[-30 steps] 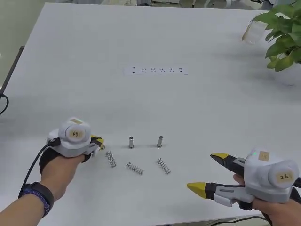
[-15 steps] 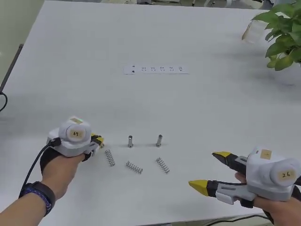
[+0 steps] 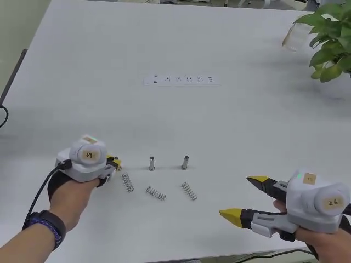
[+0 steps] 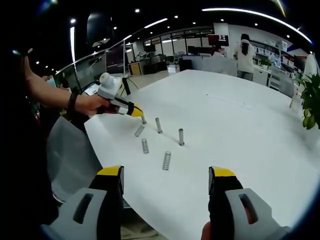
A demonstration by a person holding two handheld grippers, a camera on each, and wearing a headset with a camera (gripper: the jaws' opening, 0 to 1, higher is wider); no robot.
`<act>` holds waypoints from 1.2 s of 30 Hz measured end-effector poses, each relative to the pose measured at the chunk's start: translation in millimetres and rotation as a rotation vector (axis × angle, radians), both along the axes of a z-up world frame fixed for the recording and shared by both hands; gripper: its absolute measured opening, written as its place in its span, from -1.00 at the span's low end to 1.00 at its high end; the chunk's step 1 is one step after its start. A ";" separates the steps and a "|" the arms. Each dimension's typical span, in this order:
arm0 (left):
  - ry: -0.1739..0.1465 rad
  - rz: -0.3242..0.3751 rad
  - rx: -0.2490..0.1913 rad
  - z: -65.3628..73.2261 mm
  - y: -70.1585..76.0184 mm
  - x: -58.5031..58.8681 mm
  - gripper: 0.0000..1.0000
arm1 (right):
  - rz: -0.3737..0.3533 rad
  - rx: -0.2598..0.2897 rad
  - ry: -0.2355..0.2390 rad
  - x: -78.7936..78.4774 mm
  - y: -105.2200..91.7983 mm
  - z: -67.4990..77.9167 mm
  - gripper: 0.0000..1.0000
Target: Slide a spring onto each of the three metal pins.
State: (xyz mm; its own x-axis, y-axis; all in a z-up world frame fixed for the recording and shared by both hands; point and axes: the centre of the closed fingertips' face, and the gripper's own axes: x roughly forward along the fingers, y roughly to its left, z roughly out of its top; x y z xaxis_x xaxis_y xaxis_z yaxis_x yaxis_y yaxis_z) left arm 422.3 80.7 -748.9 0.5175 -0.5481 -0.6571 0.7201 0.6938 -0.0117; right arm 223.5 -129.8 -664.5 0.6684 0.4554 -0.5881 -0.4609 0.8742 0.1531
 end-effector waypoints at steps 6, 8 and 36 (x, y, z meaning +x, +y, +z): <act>0.041 0.000 0.011 -10.0 1.3 -6.7 -0.81 | -0.007 0.006 -0.003 -0.4 -0.7 -0.6 0.34; 0.051 0.000 0.004 -11.6 0.9 -9.5 -0.81 | -0.005 0.006 0.000 -1.9 0.3 -2.0 0.34; 0.090 0.036 0.009 -13.8 37.7 -42.6 -0.62 | 0.021 0.020 0.006 -0.1 8.8 -6.3 0.34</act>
State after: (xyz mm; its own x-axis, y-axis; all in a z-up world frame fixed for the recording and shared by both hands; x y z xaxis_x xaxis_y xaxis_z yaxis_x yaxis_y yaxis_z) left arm 379.7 118.4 -762.6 0.4758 -0.5242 -0.7063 0.6907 0.7198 -0.0689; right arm 223.4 -121.0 -670.8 0.6548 0.4809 -0.5830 -0.4781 0.8611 0.1733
